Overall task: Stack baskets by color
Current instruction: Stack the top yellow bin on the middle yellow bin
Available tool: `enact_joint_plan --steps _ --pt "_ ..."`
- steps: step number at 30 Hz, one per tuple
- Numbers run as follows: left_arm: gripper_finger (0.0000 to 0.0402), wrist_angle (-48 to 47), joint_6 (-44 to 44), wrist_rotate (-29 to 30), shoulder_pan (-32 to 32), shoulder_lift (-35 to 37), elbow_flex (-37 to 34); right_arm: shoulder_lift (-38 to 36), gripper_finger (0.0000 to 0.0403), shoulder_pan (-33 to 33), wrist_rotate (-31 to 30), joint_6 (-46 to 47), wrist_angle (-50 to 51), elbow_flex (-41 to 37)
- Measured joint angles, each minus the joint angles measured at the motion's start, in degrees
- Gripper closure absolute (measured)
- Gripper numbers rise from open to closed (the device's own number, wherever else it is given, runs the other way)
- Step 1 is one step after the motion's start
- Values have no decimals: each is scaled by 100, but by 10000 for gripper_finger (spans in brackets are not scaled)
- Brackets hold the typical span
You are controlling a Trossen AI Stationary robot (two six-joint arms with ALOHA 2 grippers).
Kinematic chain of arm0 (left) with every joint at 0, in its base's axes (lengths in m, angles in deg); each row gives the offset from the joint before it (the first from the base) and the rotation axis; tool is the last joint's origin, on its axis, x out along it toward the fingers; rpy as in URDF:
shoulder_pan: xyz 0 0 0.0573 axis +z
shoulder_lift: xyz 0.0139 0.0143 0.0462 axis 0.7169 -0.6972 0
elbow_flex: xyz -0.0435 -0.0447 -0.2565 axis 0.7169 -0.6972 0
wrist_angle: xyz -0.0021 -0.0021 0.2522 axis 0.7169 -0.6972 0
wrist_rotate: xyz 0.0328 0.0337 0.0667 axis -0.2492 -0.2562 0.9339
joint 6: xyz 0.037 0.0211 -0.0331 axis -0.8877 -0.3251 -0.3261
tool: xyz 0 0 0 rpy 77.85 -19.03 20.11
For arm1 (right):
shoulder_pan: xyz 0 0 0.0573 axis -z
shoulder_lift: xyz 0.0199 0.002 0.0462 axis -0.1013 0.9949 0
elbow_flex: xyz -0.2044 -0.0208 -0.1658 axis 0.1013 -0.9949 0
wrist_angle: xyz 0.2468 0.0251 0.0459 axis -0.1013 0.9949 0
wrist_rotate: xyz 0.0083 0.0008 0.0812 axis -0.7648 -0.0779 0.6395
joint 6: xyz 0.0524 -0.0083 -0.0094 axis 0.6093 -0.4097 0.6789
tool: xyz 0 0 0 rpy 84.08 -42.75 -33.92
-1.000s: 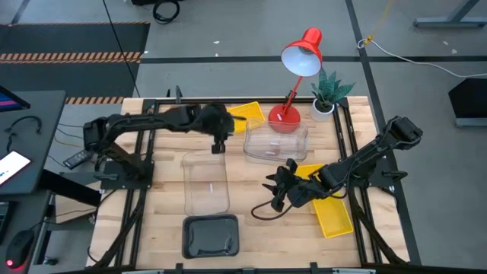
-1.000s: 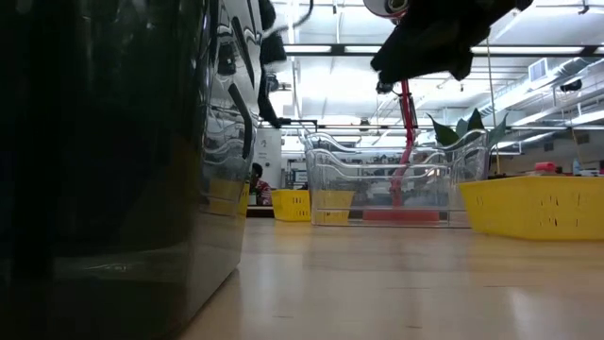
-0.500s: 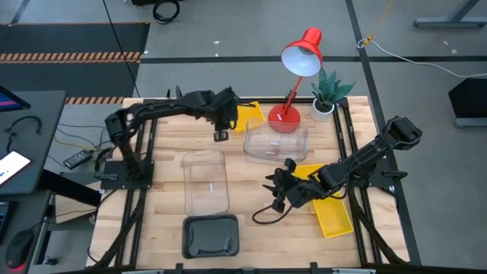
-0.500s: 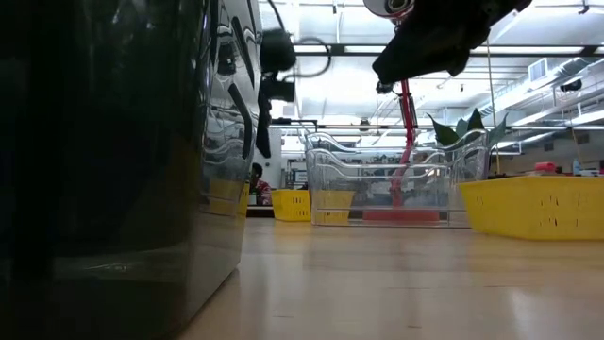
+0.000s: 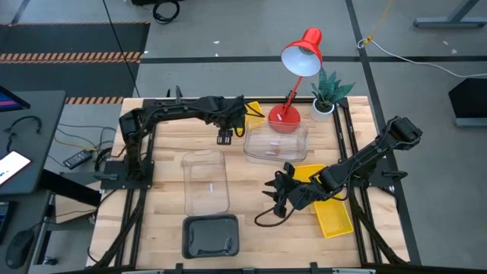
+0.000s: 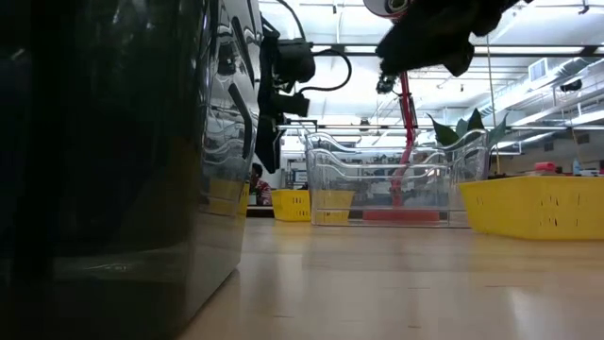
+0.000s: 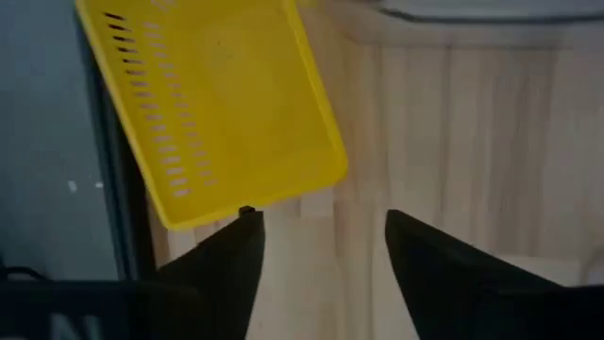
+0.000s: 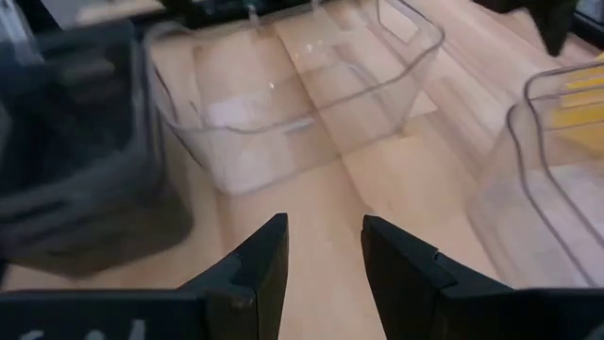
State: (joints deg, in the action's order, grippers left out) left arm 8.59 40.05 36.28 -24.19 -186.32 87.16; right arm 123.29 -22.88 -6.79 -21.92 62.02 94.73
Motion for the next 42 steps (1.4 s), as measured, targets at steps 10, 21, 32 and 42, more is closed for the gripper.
enact_joint_plan --steps 10,21,32,42 --pt "158 701 872 328 -168 -246 -4 -4 261 -202 -18 21 -356 0" --pt "189 967 879 538 -153 -625 0 -10 261 -198 -12 -205 -38 -2" --pt "222 1049 588 442 -162 -945 17 -181 261 -152 11 -407 176 -2" --pt "307 1016 427 457 -153 -945 68 -430 261 -146 -13 -545 290 -2"
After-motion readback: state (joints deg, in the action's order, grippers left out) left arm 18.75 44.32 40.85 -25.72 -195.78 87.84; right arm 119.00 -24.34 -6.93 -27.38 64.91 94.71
